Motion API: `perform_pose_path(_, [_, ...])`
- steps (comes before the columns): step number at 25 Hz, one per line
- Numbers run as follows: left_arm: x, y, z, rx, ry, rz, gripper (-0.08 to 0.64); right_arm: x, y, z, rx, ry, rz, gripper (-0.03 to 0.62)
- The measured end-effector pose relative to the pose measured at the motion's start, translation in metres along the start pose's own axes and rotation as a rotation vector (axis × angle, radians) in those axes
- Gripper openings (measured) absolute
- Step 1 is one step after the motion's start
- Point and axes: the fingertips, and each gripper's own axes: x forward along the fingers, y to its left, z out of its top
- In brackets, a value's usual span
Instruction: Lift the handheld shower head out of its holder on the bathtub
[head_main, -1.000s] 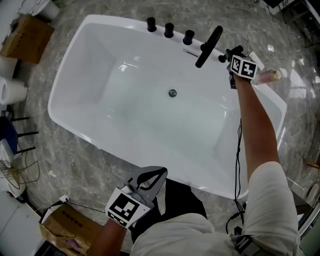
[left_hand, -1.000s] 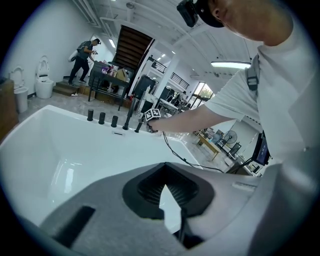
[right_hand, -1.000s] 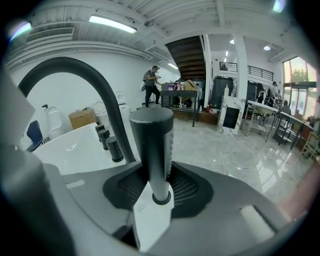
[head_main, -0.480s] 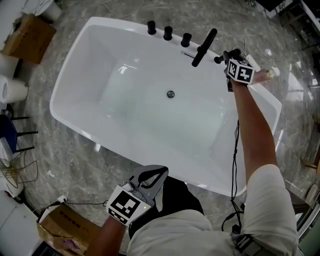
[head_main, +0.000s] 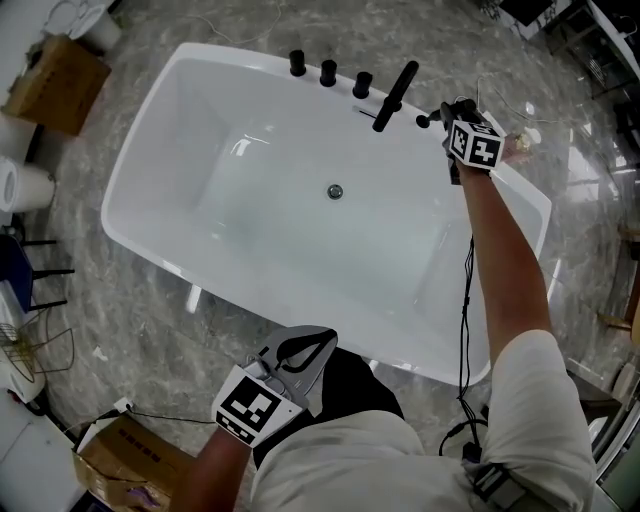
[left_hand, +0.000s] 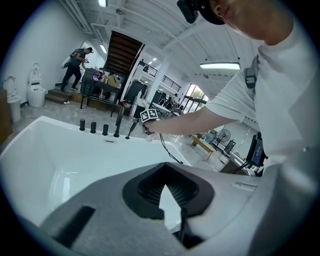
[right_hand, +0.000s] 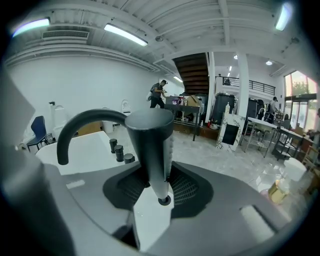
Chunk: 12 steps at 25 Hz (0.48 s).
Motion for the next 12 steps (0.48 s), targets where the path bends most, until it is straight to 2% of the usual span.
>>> perform_pose_path(12, [-0.022,-0.026,0.003,0.062,0.007,-0.053,0.006,-0.059,0.015,0.024,-0.027,-0.035,-0.006,0.146])
